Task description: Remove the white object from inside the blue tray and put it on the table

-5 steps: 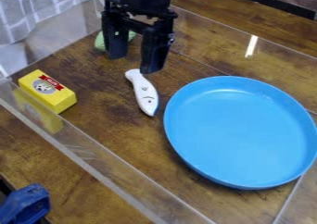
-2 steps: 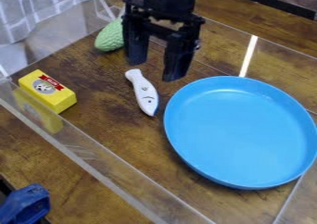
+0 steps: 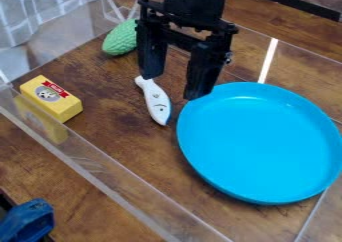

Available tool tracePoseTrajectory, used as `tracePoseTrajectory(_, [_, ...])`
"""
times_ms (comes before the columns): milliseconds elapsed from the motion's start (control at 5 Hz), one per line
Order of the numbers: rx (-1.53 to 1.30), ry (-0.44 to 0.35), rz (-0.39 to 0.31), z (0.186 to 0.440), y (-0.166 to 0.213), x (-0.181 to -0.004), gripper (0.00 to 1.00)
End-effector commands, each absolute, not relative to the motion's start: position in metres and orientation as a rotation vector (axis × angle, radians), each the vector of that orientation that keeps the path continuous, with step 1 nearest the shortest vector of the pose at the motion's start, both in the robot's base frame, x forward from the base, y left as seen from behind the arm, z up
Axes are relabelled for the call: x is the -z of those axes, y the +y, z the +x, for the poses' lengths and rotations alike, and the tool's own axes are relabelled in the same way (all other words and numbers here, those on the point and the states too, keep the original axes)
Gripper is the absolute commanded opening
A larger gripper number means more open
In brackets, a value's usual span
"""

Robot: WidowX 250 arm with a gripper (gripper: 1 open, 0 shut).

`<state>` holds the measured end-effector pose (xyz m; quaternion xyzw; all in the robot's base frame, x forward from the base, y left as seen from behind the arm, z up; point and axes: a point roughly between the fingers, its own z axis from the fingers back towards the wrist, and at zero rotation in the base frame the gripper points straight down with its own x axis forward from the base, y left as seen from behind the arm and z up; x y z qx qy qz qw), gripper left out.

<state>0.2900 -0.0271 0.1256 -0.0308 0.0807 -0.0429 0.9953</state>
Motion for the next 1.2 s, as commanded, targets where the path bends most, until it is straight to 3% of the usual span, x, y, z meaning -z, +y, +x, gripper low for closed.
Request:
tracePoseTrajectory(0, [0.12,0.107,-0.06,0.292,-0.025,-0.133,1.0])
tracePoseTrajectory(600, [0.263,0.094,-0.049,0.302,0.019,-0.097,1.0])
tracePoseTrajectory(1000, [0.17,0.077,-0.046,0.311,0.037,-0.094,1.0])
